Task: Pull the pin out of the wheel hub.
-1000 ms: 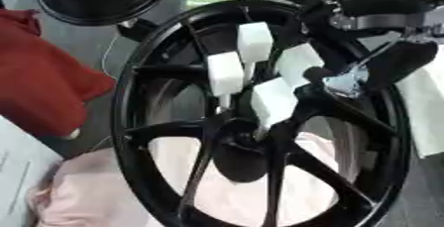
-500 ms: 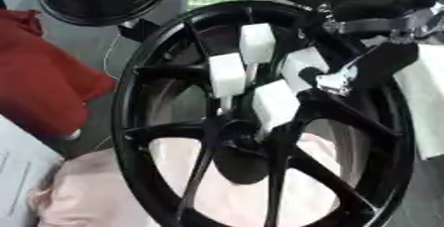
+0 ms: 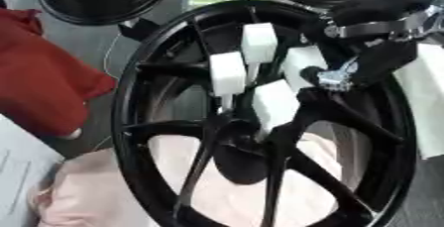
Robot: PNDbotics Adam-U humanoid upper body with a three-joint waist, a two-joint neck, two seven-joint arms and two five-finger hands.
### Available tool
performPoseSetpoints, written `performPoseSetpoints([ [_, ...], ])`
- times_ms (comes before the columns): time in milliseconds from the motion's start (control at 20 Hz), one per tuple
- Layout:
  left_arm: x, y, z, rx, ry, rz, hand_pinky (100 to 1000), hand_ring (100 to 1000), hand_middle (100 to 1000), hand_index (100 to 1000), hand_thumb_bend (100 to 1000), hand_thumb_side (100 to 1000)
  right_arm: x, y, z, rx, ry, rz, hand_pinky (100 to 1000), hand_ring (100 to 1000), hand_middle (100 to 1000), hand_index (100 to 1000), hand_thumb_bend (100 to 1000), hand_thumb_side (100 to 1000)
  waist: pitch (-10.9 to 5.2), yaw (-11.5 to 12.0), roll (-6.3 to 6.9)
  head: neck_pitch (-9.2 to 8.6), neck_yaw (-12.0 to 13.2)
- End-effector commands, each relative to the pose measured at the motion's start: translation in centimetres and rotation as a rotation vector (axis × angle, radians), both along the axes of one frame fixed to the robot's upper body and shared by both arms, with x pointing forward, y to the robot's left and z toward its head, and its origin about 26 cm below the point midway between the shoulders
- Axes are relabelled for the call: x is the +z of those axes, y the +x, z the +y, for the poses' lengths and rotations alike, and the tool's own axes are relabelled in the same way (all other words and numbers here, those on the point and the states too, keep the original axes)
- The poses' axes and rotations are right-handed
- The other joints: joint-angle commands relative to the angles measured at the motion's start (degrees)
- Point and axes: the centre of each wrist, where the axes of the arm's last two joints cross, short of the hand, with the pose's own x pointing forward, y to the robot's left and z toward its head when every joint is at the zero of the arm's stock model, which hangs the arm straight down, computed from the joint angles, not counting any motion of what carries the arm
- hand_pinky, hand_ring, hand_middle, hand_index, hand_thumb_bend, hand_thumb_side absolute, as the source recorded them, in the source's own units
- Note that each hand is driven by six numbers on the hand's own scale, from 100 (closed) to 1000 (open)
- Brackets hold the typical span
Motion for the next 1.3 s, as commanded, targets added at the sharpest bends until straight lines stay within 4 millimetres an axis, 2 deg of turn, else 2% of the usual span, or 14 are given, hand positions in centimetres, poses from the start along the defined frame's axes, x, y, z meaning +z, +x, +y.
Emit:
performPoseSetpoints([
  [50,0.6,-0.1,0.0,-0.004,0.021,-0.015,655,652,566,727,100,769,1.0,-0.2,-0.8,-0.021,-0.009,-0.021,937,927,694,943,100,845,-0.02,-0.06,-0.23,-0.72,0.19],
  [550,0.5,-0.1,-0.1,-0.011,0.019,-0.013,656,653,567,727,100,770,0.8,-0.1,-0.6,-0.028,0.033,-0.043,906,867,567,819,100,648,0.03,0.0,-0.2,-0.88,-0.02],
  [750,0.5,-0.1,-0.1,-0.013,0.019,-0.01,657,654,568,727,100,771,0.6,-0.3,-0.2,-0.023,0.091,-0.062,890,822,503,734,100,595,0.01,0.04,-0.23,-1.01,-0.17],
  [950,0.5,-0.1,-0.1,-0.015,0.02,-0.009,657,655,568,727,100,771,0.4,-0.4,0.0,-0.021,0.139,-0.072,880,770,440,662,100,582,0.0,0.11,-0.26,-0.99,-0.28],
  [1100,0.5,-0.1,-0.1,-0.015,0.019,-0.008,657,655,568,727,100,771,0.3,-0.4,0.0,-0.022,0.16,-0.071,880,770,440,662,100,582,0.0,0.15,-0.28,-0.96,-0.33],
  [1150,0.5,-0.1,-0.1,-0.015,0.019,-0.008,658,655,568,728,100,770,0.3,-0.4,0.0,-0.021,0.167,-0.071,870,736,397,609,100,556,-0.01,0.15,-0.27,-0.92,-0.36],
  [1300,0.5,-0.1,0.0,-0.013,0.019,-0.007,659,656,569,728,100,768,0.5,-0.6,0.1,-0.017,0.222,-0.057,863,691,356,563,100,537,-0.14,0.09,-0.29,-0.83,-0.43],
])
